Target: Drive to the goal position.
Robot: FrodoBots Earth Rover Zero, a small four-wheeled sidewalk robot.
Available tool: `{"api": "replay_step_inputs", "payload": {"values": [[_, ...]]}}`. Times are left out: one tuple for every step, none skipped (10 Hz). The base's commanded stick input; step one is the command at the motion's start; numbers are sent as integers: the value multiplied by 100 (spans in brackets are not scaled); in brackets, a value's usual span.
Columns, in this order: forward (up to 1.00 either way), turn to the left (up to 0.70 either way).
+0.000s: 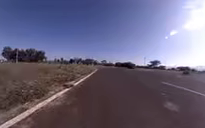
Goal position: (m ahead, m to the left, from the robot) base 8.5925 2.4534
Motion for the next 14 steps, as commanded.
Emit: {"api": "replay_step_inputs", "payload": {"values": [[100, 0], [100, 0], [100, 0], [100, 0], [100, 0], [100, 0], [100, -10], [100, -23], [100, -16], [100, -3], [100, 0], [100, 0], [100, 0], [100, 0]]}}
